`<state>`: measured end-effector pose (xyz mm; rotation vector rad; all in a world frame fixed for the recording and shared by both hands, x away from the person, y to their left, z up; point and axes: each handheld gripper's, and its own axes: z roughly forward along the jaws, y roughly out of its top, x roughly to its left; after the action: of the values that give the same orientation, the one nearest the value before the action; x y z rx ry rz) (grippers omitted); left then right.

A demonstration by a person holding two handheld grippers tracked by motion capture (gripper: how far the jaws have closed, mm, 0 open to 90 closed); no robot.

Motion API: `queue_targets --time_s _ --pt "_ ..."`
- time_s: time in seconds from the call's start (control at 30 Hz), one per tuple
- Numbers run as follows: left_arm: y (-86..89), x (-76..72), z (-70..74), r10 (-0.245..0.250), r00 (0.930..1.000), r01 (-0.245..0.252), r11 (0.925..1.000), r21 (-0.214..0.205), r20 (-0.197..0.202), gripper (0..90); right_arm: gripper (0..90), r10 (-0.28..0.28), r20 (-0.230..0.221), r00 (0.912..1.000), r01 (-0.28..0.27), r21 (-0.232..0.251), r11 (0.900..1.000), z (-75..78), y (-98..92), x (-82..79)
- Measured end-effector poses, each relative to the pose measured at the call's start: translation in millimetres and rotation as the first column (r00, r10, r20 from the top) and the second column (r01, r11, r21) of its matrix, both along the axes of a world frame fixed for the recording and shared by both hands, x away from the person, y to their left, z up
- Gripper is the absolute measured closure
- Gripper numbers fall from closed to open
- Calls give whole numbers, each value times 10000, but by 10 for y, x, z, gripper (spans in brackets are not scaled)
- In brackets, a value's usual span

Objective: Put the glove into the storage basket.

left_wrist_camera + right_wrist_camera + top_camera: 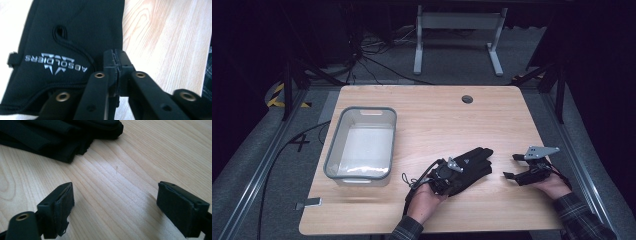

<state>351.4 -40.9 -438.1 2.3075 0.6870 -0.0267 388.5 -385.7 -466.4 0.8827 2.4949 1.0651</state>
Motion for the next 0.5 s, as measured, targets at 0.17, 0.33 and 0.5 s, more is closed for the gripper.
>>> queue_targets --time_s 0.17,0.33,0.5 --pt "0 85 128 -38 9992 45 9999 -160 391 681 141 15 22 10000 -15 -16 10000 -2 3 0" --pt "-20 237 196 -33 9983 45 9998 -201 582 534 139 25 25 10000 -25 -23 10000 -2 4 3" --pt "-111 374 172 -194 9957 185 9998 113 903 316 138 28 25 10000 -28 -26 10000 -2 4 3"
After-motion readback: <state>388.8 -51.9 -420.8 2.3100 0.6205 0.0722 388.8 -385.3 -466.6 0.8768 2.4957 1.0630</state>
